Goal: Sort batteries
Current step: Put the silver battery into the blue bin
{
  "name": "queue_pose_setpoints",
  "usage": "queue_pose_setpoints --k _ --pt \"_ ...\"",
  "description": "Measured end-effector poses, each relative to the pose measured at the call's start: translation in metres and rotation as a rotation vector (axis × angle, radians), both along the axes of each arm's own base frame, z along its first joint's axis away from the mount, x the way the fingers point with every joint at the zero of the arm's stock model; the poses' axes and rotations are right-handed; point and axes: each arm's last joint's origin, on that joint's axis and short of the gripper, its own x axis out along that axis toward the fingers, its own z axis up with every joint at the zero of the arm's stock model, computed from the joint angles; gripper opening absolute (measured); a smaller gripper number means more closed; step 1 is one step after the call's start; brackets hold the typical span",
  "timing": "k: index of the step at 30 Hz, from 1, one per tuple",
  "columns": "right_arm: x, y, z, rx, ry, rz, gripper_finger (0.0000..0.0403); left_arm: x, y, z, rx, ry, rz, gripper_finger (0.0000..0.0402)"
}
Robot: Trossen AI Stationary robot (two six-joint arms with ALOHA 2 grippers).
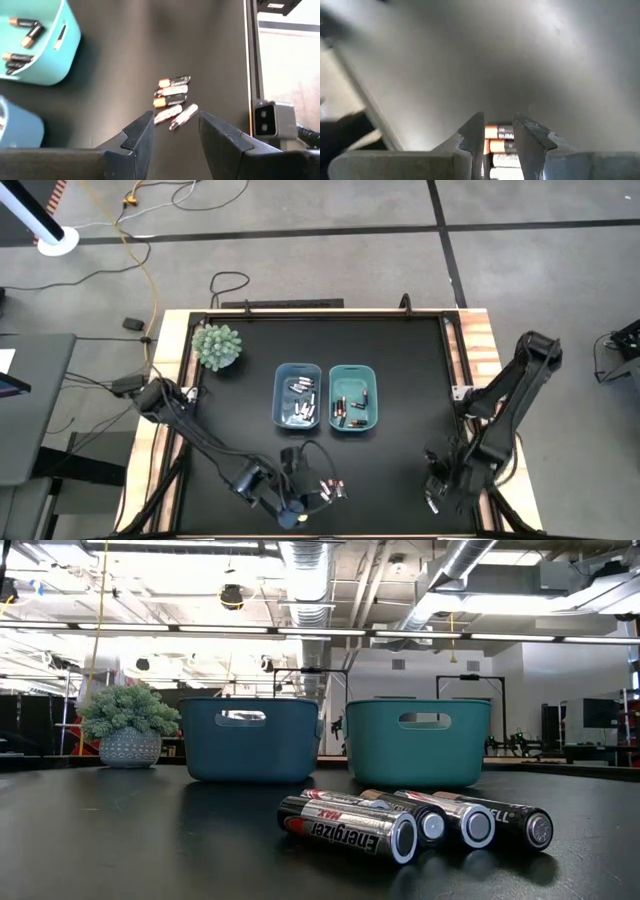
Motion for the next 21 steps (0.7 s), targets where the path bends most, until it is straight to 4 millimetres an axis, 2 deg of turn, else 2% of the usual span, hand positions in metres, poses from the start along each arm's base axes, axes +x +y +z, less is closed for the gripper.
queue_pose_setpoints --k 5,9,16,21 --pt "-0.011 -0.025 0.001 0.069 -0.164 0.215 0.0118 0.011 -0.004 -0.006 -0.009 -0.014 0.005 0.0148" --pt "-0.019 -0.039 -0.001 0.058 -0.187 0.266 0.0118 0.014 0.0 -0.007 -0.039 -0.01 0.029 0.0148" --pt "-0.022 -0.038 -0.012 0.006 -0.14 0.286 0.0118 0.015 0.0 -0.007 -0.014 -0.004 -0.015 0.0148" --pt "-0.017 -0.03 -0.022 -0.025 -0.113 0.287 0.0118 0.016 -0.002 -0.015 0.078 0.021 -0.1 0.0148"
